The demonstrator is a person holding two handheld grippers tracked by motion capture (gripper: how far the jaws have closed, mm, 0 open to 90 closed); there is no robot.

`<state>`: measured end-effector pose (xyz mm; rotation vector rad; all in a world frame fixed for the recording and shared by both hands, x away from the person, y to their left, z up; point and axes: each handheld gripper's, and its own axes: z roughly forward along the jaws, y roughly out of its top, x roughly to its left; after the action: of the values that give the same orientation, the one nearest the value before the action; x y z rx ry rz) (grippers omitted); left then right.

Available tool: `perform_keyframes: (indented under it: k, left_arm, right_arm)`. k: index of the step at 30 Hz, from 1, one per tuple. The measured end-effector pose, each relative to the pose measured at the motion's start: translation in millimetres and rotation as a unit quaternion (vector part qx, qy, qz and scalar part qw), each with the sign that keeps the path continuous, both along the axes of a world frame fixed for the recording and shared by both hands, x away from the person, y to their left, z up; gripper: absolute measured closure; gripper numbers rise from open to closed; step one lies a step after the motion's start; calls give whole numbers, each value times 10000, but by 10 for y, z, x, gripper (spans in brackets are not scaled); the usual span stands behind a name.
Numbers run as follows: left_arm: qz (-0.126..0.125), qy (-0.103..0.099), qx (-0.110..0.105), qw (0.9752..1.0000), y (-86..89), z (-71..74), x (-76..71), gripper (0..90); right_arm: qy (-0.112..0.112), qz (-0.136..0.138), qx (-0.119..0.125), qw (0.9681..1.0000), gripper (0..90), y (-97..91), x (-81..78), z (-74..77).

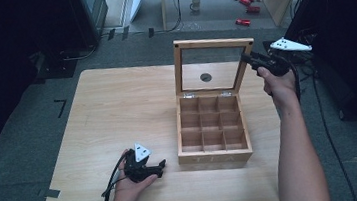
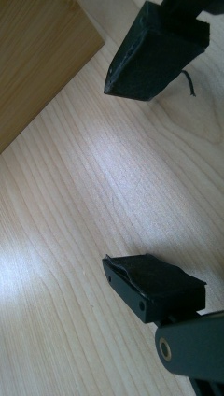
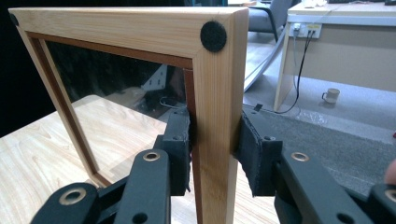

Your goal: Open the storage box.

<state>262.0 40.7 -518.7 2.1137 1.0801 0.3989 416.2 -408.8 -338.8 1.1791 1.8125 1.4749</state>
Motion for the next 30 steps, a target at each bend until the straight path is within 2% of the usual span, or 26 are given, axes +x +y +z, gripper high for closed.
perform_keyframes:
  k: [13,30]
  left_arm:
    - [-6,23,-51,10000,4,1,3,150]
    - [-34,20,-82,10000,4,0,9,150]
  right_arm:
    - [252,-182,109,9995,670,12,186,9]
    - [558,-515,260,9968,670,50,407,-12]
